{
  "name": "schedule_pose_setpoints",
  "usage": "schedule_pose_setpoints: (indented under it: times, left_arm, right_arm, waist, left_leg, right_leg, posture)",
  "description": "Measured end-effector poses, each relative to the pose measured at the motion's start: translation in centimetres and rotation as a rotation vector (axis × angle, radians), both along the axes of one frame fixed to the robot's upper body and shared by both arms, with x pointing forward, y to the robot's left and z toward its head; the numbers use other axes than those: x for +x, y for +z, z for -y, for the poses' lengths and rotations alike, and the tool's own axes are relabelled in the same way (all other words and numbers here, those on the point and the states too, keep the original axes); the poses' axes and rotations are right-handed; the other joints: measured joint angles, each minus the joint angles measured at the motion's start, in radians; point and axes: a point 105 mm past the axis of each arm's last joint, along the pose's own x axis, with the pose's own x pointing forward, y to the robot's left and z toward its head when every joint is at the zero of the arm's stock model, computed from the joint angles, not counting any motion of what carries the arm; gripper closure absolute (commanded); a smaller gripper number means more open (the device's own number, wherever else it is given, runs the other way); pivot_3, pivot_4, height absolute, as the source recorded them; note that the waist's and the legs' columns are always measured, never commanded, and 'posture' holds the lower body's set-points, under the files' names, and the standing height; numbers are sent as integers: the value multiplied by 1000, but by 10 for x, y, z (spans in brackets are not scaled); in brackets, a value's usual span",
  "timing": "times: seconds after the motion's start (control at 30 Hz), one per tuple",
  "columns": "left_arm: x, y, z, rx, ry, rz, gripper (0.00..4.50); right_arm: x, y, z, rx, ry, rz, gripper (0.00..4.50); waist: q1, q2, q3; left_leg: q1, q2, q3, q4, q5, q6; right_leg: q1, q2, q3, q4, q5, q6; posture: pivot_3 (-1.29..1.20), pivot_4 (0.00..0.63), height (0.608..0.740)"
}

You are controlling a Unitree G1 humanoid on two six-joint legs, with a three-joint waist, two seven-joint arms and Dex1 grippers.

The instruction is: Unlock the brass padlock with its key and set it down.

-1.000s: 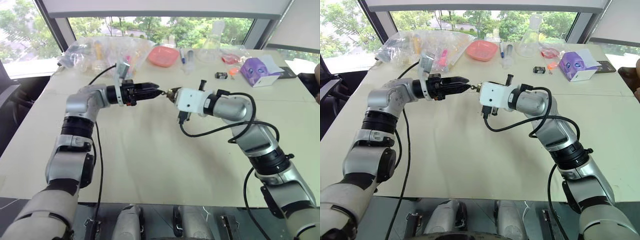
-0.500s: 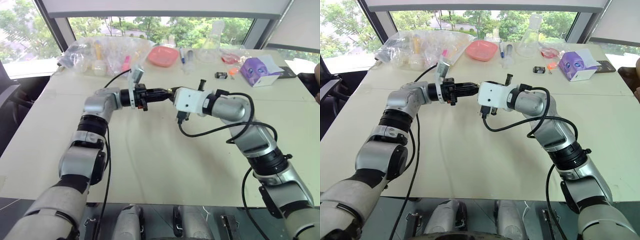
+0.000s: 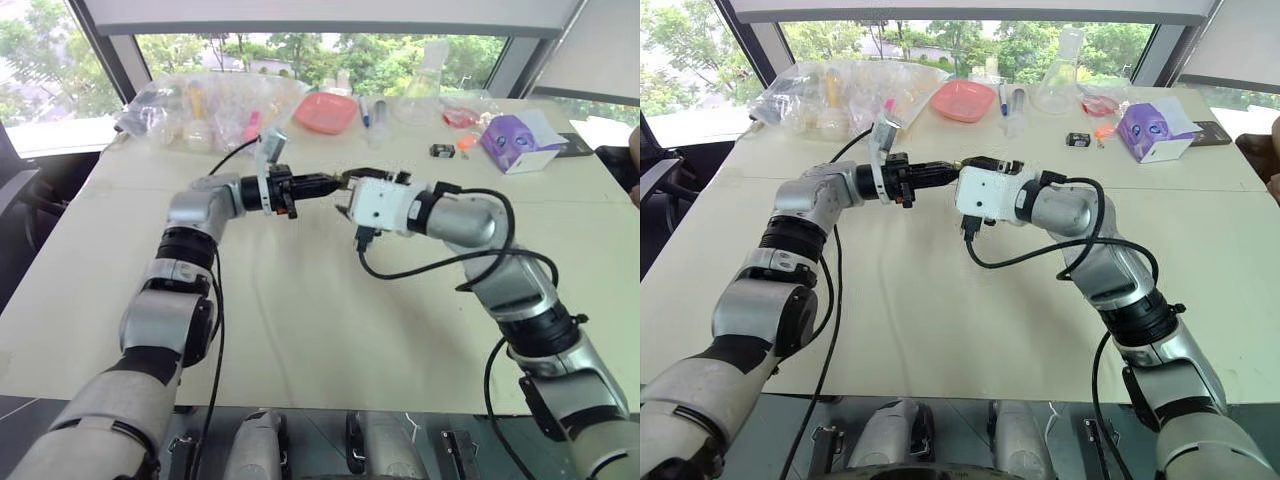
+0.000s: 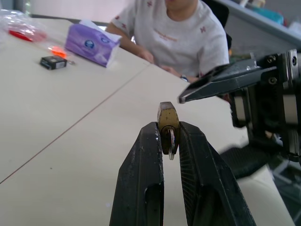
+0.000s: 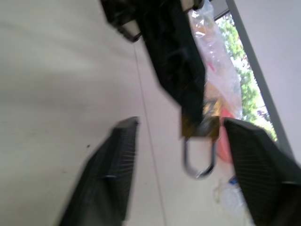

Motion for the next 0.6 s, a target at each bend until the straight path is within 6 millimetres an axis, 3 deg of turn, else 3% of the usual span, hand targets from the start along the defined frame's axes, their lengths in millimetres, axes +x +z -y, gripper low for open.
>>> schedule_pose_setpoints:
  times: [0.07,0.23,0.33,0.6]
  left_arm:
    - [-1,6,-7,-26,9,-2,4500]
    - [-9,5,-9,-49,-14,-20,4500]
    - [-13,6,-10,-66,-35,-44,4500]
    - [-21,19,-7,-86,-76,-16,4500]
  right_arm:
    - [-6,0,9,137,-37,-77,1463]
    - [-4,39,18,458,-135,-60,1463]
    - [1,48,23,495,-181,-25,1463]
    - [9,33,18,477,-192,-73,1463]
  waist:
    - [0,0,0]
    - [-4,0,0]
    - [-2,0,0]
    - [-3,0,0]
  left_leg:
    - [0,0,0,0,0,0]
    - [1,0,0,0,1,-2]
    - [1,0,-1,0,1,-2]
    - [0,0,-1,0,1,-2]
  right_leg:
    - [0,0,0,0,0,0]
    - [0,0,0,3,0,0]
    - [0,0,0,2,0,0]
    - [0,0,0,1,0,0]
  posture:
    - [0,150,733]
    - [0,150,733]
    - [0,150,733]
    - [0,150,733]
